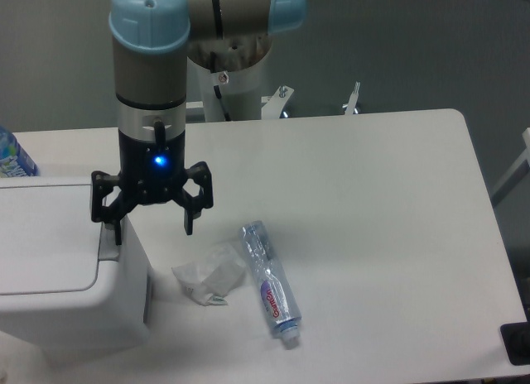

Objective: Open the trash can
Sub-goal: 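Push the gripper finger against the bin lid to flip it open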

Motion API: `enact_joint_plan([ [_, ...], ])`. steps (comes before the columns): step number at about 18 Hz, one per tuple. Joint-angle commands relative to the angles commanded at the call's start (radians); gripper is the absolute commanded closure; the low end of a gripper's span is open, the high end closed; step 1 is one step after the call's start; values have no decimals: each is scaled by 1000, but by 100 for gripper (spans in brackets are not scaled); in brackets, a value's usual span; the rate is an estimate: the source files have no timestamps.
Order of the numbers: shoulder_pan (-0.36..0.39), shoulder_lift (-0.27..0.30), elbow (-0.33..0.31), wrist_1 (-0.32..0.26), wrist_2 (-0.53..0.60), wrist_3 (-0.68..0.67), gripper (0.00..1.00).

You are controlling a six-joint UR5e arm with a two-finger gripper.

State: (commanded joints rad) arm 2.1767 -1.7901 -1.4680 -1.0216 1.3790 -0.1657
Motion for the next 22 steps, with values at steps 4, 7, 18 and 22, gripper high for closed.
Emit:
enact_joint_plan([
  [4, -2, -6, 2, 2, 0, 0, 0],
  [7, -2, -8, 0, 0, 0, 0, 0],
  [18, 0, -5, -2, 2, 0, 2, 0],
  [22, 5, 2, 24, 3, 2, 18, 0],
])
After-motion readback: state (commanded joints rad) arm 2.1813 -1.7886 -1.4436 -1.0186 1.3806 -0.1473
